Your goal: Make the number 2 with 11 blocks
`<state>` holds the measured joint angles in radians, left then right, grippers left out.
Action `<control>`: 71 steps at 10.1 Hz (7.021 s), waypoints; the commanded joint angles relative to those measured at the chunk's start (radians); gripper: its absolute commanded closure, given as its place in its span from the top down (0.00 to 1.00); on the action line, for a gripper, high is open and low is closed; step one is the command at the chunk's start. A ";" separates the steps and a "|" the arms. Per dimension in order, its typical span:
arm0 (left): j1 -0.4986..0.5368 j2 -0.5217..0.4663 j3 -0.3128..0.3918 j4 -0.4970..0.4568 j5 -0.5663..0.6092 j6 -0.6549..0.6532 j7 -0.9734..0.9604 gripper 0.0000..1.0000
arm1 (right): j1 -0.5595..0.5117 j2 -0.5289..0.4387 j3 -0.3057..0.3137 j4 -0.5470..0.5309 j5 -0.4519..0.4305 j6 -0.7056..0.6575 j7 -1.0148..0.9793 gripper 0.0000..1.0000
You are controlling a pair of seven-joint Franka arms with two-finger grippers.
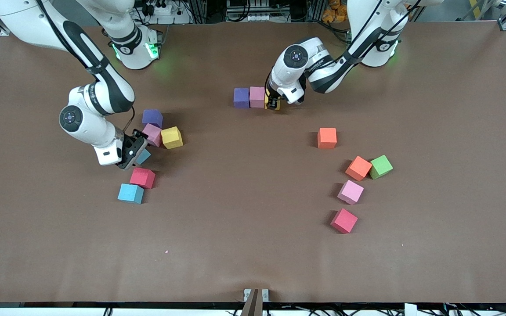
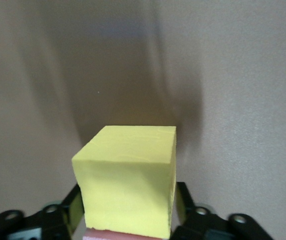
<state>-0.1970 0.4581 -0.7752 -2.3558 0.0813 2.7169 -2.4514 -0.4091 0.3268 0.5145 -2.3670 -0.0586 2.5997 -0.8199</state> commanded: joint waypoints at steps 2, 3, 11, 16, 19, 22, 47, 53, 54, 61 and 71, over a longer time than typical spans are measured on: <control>0.016 -0.022 -0.044 -0.007 -0.008 -0.009 0.006 1.00 | -0.022 -0.011 0.005 -0.027 0.010 0.007 0.002 1.00; 0.018 -0.045 -0.056 -0.004 -0.008 -0.026 0.006 1.00 | -0.030 -0.011 0.005 -0.035 0.010 0.010 0.002 1.00; 0.186 -0.142 -0.111 0.134 -0.011 -0.248 0.317 1.00 | -0.034 -0.096 0.007 0.001 0.008 -0.057 0.010 0.35; 0.215 -0.142 0.069 0.329 -0.008 -0.485 0.988 1.00 | 0.160 -0.114 0.015 0.215 0.139 -0.302 0.250 0.33; 0.234 -0.157 0.145 0.339 0.030 -0.542 1.422 1.00 | 0.393 -0.091 0.013 0.255 0.191 -0.247 0.690 0.33; 0.242 -0.142 0.250 0.374 0.158 -0.545 1.763 1.00 | 0.599 -0.062 0.009 0.253 0.172 -0.129 1.205 0.34; 0.240 -0.144 0.228 0.029 0.101 -0.256 1.801 1.00 | 1.274 0.364 -0.301 0.667 -0.079 -0.211 2.024 0.33; 0.241 -0.133 0.231 0.032 0.100 -0.253 1.806 0.90 | 1.276 0.364 -0.301 0.660 -0.079 -0.213 2.024 0.73; 0.248 -0.131 0.232 0.033 0.101 -0.253 1.807 0.89 | 1.276 0.362 -0.301 0.655 -0.079 -0.211 2.024 0.92; 0.258 -0.128 0.234 0.043 0.109 -0.256 1.810 0.67 | 1.261 0.286 -0.301 0.652 -0.073 -0.248 2.012 1.00; 0.173 -0.139 0.179 0.249 0.091 -0.431 1.697 0.53 | 0.845 -0.052 -0.289 0.348 -0.073 -0.360 1.215 1.00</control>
<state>0.0088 0.3232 -0.5944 -2.1695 0.1697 2.3491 -0.7176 0.5008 0.3132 0.2040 -1.9906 -0.1205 2.2618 0.5039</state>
